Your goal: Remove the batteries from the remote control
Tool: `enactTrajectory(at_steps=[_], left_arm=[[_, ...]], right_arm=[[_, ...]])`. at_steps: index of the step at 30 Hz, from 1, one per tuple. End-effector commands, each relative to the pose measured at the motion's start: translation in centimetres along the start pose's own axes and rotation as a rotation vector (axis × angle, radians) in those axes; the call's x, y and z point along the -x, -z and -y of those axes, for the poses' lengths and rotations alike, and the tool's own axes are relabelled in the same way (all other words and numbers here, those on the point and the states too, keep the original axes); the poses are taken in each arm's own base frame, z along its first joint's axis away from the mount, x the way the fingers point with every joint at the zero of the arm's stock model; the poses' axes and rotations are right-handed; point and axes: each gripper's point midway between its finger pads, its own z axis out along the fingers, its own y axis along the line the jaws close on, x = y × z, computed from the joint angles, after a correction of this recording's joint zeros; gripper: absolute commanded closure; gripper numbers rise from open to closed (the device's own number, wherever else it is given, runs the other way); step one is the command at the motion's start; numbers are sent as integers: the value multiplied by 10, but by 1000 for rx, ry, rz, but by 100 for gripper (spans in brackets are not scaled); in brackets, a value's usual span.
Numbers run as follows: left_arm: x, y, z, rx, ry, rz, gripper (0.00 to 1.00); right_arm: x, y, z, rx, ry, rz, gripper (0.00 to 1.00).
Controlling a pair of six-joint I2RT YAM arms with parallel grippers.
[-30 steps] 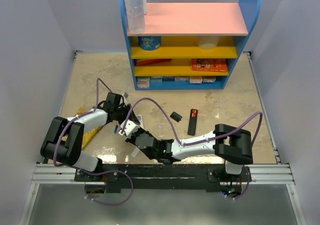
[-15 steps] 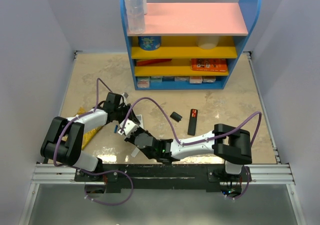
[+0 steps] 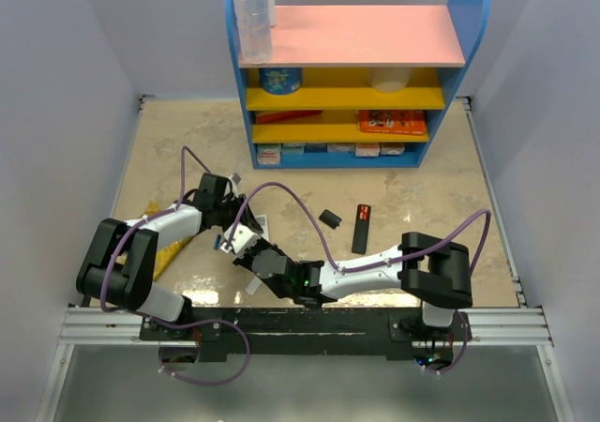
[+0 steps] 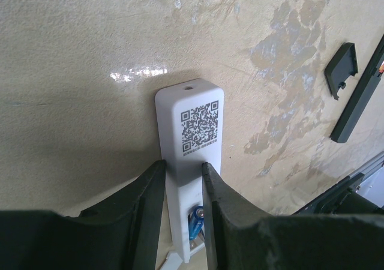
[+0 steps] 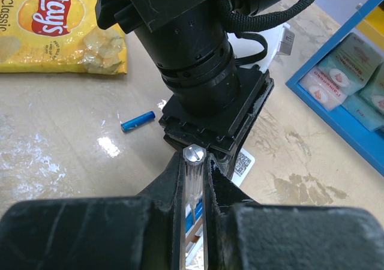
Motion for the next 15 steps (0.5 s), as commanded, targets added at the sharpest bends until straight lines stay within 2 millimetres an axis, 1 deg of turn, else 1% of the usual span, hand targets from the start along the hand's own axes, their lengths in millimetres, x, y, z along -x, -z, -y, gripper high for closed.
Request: enactTrajectory(at_steps=[1, 2, 3, 7, 10, 15], left_arm=[[-4, -7, -20, 68, 6, 5, 66], [-5, -8, -20, 67, 5, 5, 66], [-5, -7, -20, 68, 6, 3, 66], [-5, -6, -19, 67, 5, 5, 66], [-5, -6, -19, 67, 5, 5, 66], [-5, -6, -20, 73, 1, 5, 66]], right_arm=[[54, 4, 16, -46, -95, 113, 100], [56, 5, 17, -47, -104, 118, 100], [56, 5, 15, -35, -103, 120, 100], [52, 3, 13, -34, -99, 113, 100], [54, 3, 13, -36, -104, 117, 100], [47, 1, 11, -32, -92, 101, 100]])
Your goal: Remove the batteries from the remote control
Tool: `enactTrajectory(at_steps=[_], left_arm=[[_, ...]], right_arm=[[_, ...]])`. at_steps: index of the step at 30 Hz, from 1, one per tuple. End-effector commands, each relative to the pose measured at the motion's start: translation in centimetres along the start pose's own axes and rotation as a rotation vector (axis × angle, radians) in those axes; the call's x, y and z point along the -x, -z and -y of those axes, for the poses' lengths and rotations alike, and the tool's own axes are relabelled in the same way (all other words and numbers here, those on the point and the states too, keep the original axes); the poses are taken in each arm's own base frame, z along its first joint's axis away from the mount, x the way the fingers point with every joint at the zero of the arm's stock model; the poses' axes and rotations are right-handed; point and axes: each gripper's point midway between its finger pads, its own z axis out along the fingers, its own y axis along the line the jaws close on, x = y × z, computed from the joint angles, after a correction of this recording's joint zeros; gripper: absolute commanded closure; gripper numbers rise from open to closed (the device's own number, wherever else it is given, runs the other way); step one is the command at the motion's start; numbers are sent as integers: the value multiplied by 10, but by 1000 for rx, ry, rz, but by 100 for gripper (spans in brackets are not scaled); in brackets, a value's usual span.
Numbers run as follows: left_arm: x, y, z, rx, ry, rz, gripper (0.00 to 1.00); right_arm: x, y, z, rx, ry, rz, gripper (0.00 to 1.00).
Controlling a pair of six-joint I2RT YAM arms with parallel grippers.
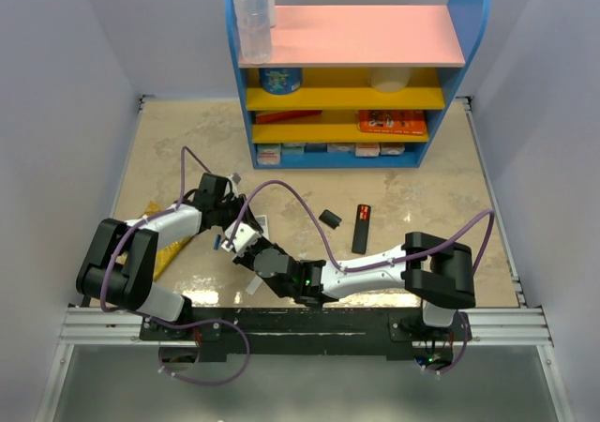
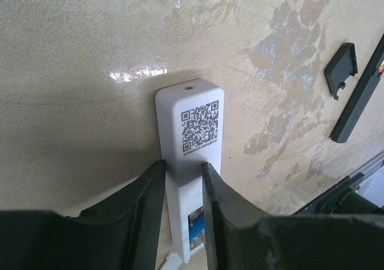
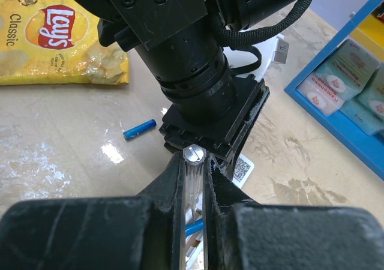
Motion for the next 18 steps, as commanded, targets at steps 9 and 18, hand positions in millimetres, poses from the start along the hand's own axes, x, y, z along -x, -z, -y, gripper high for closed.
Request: enactTrajectory(at_steps=[9, 18], left_arm=[[-4, -6, -20, 77, 3, 2, 66], [-3, -6, -20, 81, 3, 4, 66]], right_arm=[[22, -5, 5, -35, -71, 59, 100], [8, -3, 8, -47, -73, 28, 100]])
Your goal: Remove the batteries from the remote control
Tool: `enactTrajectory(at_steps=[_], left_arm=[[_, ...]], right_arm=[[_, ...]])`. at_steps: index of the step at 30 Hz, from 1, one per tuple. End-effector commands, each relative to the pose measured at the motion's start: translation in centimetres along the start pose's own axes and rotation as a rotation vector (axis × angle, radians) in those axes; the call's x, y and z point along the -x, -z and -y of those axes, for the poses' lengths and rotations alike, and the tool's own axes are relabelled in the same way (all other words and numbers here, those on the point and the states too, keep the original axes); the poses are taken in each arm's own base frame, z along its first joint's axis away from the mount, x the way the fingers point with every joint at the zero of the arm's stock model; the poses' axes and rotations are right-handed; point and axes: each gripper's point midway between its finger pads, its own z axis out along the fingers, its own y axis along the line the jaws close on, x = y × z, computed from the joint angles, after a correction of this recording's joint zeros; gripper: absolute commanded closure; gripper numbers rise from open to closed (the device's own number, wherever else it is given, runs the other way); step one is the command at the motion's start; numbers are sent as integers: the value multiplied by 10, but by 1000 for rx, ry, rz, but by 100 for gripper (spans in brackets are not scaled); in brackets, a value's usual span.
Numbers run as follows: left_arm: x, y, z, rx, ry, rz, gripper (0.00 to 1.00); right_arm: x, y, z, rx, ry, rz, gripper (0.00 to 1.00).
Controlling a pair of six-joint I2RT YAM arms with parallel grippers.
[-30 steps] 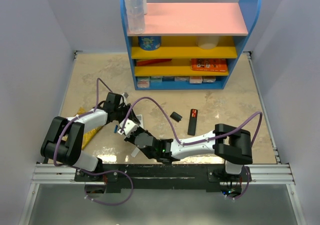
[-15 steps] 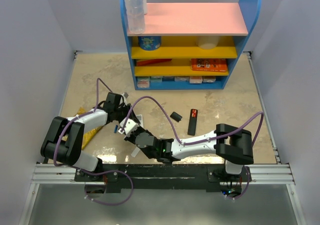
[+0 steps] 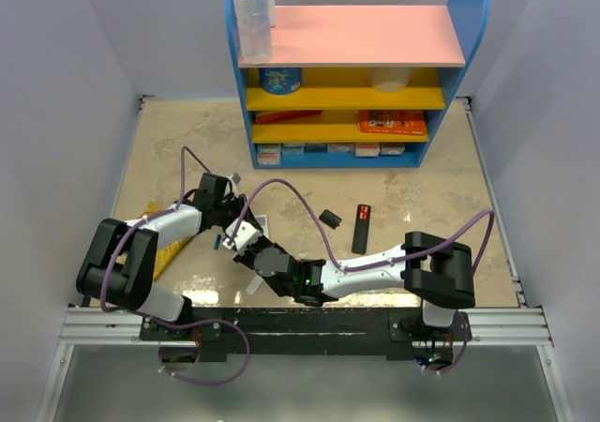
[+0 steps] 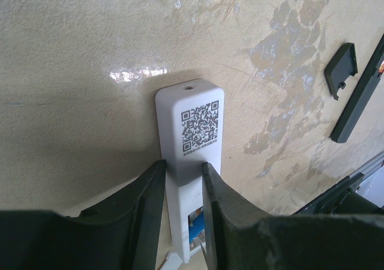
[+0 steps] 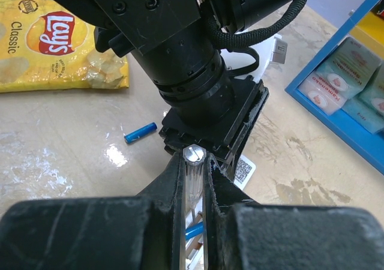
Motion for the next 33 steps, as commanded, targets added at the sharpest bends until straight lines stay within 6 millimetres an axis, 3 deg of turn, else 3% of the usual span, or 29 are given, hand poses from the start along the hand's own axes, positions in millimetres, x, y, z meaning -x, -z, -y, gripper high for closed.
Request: enactTrajectory(at_steps=[1, 13, 21, 33], left_arm=[[-3, -6, -20, 81, 2, 4, 66], [-3, -5, -19, 78, 3, 5, 66], [-3, -6, -21, 91, -3, 2, 66], [-2, -7, -28, 124, 4, 6, 66]], right_arm=[[4, -1, 5, -38, -46, 18, 100], [-13, -4, 2, -39, -40, -11, 100], [-25, 4, 12, -75, -21, -58, 100], [-13, 24, 32, -87, 1, -79, 100]])
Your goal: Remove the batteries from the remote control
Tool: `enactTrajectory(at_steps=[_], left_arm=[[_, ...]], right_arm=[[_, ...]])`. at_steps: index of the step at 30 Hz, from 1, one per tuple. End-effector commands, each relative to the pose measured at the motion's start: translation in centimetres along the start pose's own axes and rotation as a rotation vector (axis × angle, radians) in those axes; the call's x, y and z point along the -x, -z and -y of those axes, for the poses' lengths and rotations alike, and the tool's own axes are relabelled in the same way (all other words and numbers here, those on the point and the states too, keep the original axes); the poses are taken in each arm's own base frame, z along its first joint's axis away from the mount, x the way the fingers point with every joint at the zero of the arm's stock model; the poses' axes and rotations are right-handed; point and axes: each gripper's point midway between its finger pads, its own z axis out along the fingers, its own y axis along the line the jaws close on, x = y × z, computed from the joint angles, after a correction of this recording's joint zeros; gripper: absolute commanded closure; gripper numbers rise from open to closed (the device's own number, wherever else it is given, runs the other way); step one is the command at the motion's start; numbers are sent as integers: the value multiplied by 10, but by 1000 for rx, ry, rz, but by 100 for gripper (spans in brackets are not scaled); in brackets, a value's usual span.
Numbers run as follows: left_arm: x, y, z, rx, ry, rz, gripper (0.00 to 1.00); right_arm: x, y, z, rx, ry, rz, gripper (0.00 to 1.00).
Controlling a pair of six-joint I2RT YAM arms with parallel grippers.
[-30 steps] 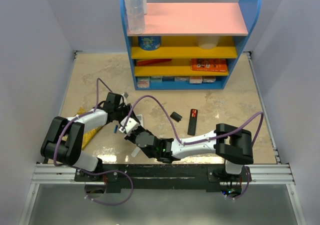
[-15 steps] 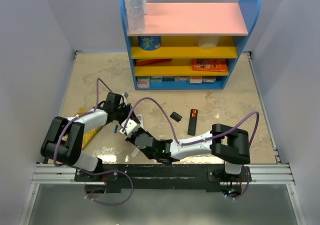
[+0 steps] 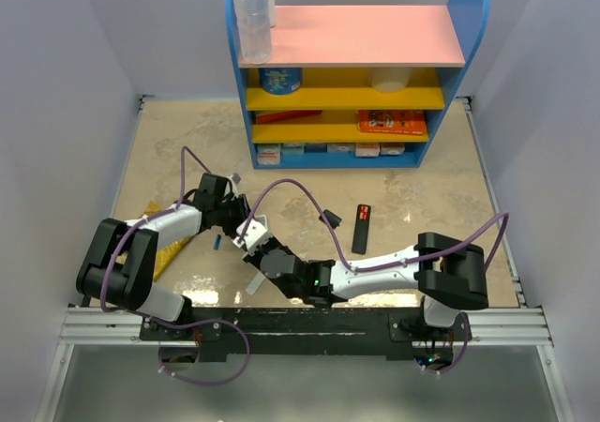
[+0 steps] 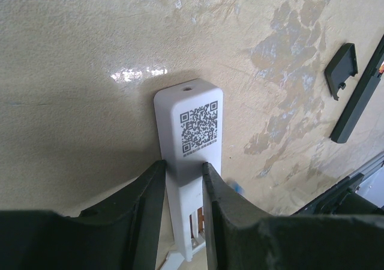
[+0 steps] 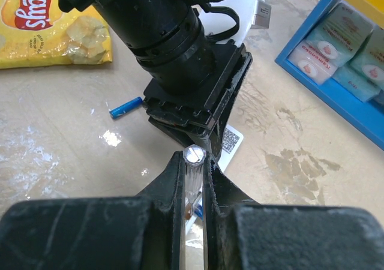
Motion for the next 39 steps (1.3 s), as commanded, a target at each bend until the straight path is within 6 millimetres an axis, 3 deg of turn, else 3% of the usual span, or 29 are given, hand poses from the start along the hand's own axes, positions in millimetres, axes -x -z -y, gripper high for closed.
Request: enactTrajectory(at_steps=[1, 7, 11, 14, 18, 22, 23, 25, 26, 28, 29, 31, 32, 34, 39], left_arm=[[-2, -7, -27, 120, 5, 6, 66], [-2, -7, -27, 121, 2, 7, 66], [1, -7, -23, 105, -1, 8, 66], [8, -4, -12, 72, -18, 21, 66], [28, 7, 12, 14, -60, 66, 65], [53, 29, 39, -30, -125, 136, 58], [57, 33, 44, -38, -137, 147, 57], [69, 43, 57, -53, -169, 184, 53], [71, 45, 62, -50, -187, 198, 52], [78, 51, 76, -59, -221, 228, 51], [75, 51, 84, -62, -243, 231, 51], [76, 53, 103, -95, -264, 252, 50], [68, 51, 115, -120, -288, 242, 50], [64, 50, 133, -156, -307, 253, 50], [53, 43, 153, -199, -326, 244, 51]], right_arm=[[6, 8, 18, -55, 21, -8, 100], [11, 10, 22, -69, 13, 6, 100], [26, 15, 29, -82, -14, 29, 100], [35, 16, 45, -149, -67, 10, 100], [28, 21, 74, -255, -121, -47, 100], [13, 31, 122, -358, -191, -97, 100], [12, 36, 146, -405, -237, -92, 100], [6, 43, 171, -454, -254, -104, 100], [5, 50, 197, -501, -280, -94, 100], [1, 55, 220, -539, -300, -85, 100], [-12, 57, 244, -590, -306, -103, 100], [-11, 62, 262, -605, -339, -82, 100], [-18, 65, 281, -649, -351, -91, 100], [-28, 70, 302, -699, -377, -106, 100], [-60, 78, 339, -821, -416, -137, 100]])
